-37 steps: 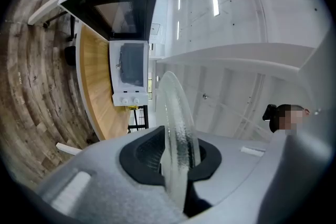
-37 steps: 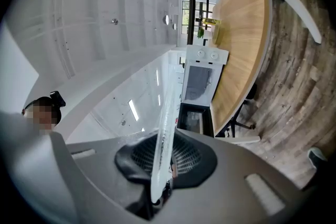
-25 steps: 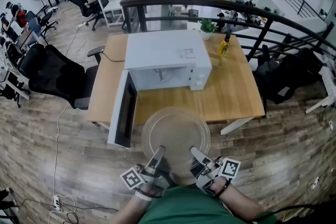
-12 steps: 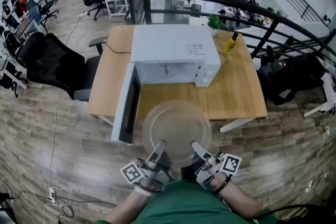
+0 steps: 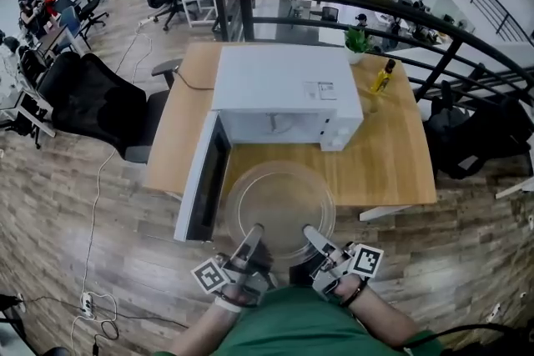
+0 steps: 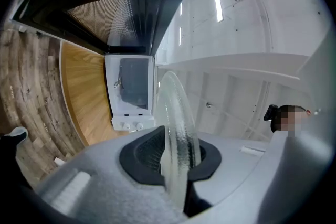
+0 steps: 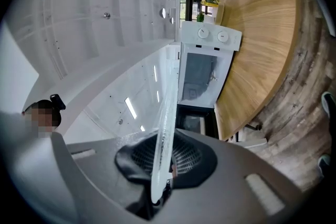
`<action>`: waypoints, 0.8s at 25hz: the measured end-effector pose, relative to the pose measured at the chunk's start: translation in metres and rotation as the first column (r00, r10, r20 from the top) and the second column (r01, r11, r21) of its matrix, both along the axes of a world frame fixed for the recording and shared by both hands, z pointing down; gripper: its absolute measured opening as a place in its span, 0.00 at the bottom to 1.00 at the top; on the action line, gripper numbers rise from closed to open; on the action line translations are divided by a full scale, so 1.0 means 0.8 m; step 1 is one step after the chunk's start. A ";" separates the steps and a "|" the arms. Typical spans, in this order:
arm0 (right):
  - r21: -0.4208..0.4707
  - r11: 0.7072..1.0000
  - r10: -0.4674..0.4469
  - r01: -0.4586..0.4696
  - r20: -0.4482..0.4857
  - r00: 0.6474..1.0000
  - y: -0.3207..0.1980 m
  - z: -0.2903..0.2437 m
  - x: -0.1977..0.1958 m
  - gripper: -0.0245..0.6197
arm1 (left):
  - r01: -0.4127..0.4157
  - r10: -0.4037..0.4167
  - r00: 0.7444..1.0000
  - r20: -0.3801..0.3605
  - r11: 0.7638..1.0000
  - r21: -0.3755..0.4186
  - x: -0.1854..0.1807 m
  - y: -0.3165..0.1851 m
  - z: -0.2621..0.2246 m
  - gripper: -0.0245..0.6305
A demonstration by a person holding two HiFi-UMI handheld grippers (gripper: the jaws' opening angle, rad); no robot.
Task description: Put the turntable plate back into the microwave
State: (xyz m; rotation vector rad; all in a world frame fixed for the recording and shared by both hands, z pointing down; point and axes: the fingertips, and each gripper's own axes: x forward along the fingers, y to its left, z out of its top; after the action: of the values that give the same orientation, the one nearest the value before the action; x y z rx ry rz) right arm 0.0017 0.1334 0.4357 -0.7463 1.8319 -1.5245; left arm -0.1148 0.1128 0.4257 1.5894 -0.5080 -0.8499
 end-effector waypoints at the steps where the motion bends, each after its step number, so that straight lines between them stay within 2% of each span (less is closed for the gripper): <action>1: -0.006 1.000 -0.007 0.007 -0.003 1.000 -0.009 0.002 0.004 0.10 | 0.007 -0.007 1.000 0.001 1.000 -0.005 0.004 -0.008 0.002 0.10; 8: -0.015 0.998 -0.055 0.055 0.000 0.998 -0.089 0.022 0.030 0.10 | 0.053 -0.052 0.998 0.022 0.998 -0.022 0.028 -0.081 0.024 0.10; 20: -0.032 0.990 -0.136 0.136 0.000 0.991 -0.188 0.069 0.079 0.10 | 0.092 -0.088 0.992 0.087 0.995 -0.048 0.077 -0.171 0.069 0.10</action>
State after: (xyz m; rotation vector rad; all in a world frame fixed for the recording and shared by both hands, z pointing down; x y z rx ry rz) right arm 0.0650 -0.0171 0.4906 -0.6496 1.8979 -1.6427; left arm -0.0530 -0.0236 0.4812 1.5693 -0.6620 -0.8328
